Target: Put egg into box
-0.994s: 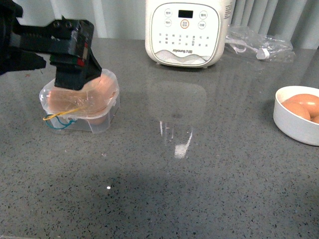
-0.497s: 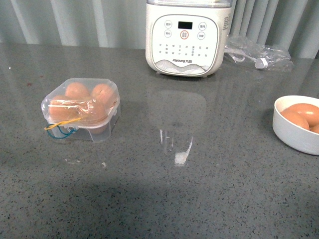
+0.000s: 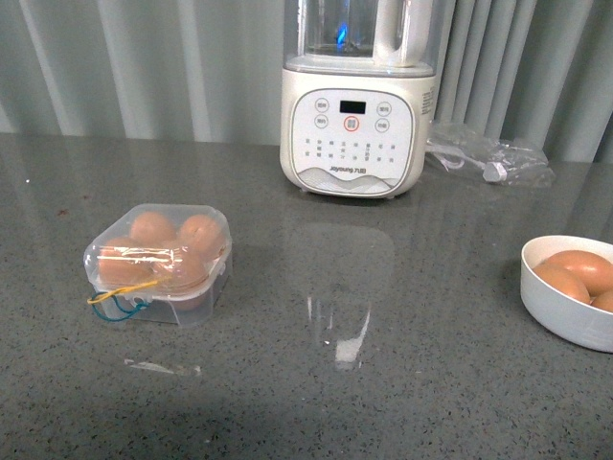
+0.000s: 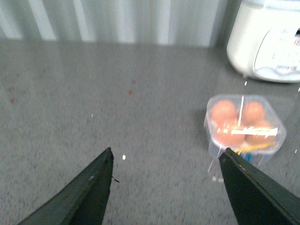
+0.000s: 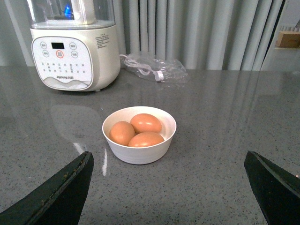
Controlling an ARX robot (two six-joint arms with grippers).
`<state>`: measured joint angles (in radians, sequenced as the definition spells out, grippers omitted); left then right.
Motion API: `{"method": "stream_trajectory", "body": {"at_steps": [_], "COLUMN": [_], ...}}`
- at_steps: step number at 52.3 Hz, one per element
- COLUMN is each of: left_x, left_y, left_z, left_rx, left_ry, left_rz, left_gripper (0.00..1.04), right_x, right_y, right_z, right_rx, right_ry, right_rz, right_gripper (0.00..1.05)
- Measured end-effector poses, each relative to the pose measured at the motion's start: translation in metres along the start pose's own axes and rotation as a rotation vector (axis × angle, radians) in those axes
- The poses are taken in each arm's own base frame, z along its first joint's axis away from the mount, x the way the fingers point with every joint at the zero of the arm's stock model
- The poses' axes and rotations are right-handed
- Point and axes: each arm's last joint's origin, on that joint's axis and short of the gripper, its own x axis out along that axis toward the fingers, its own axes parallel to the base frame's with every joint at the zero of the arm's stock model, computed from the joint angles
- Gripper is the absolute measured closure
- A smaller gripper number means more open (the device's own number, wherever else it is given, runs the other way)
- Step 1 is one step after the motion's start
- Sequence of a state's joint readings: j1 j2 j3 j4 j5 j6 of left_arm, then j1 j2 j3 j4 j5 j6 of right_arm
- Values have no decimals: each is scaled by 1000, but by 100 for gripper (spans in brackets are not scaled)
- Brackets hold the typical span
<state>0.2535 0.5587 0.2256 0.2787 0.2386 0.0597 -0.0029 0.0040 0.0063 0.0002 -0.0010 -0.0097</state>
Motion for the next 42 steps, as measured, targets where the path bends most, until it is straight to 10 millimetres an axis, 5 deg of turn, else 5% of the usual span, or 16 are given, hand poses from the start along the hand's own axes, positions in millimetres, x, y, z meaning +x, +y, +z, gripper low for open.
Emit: {"method": "stream_trajectory", "body": {"at_steps": [16, 42], "left_x": [-14, -26], "left_y": [-18, -31], "left_z": [-24, -39], "left_rx": [-45, -46], "left_ry": [-49, -53], "left_rz": [-7, -14], "left_gripper": [102, 101], "right_x": [0, 0], "right_y": [0, 0], "right_z": [0, 0], "right_rx": [0, 0], "right_ry": [0, 0], "right_rz": [0, 0], "right_gripper": [7, 7]}}
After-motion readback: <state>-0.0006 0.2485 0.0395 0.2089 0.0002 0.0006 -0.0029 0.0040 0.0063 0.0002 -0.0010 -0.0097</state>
